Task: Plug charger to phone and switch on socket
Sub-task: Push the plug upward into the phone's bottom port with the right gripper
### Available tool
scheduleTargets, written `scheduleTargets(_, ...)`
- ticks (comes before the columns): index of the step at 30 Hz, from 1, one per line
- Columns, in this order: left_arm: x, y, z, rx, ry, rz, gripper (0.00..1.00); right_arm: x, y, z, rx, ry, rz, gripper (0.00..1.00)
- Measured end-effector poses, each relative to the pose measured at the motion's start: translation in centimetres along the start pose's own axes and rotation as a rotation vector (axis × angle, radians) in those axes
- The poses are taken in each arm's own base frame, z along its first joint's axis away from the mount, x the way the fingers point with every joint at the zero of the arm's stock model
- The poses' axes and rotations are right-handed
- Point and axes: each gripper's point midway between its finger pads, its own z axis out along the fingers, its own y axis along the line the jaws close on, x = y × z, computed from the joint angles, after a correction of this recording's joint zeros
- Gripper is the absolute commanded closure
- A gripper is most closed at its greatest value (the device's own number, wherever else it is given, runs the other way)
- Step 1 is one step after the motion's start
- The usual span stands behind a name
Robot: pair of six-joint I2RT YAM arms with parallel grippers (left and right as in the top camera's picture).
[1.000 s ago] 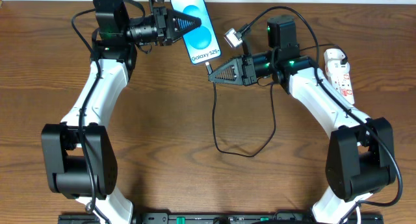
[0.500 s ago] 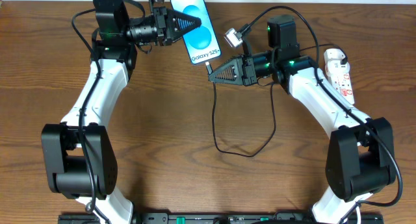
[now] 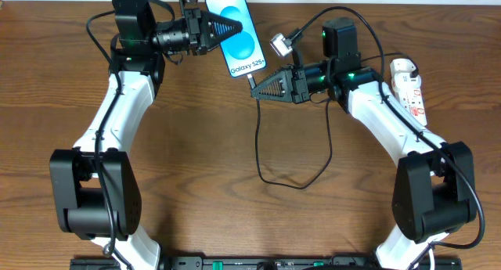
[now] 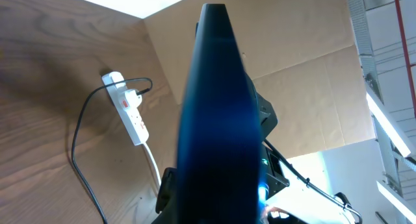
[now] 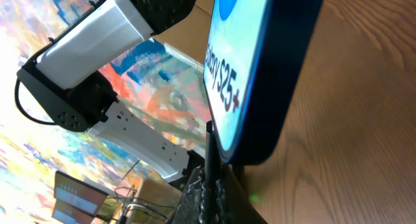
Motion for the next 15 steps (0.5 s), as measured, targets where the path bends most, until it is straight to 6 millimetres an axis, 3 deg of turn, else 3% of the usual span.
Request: scheduleTargets(15,-0.01,0.00,0.00,0.000,0.000,0.000,0.92,-0.21,-0.25,-0.73,0.011,-0.015,0.007,0.99)
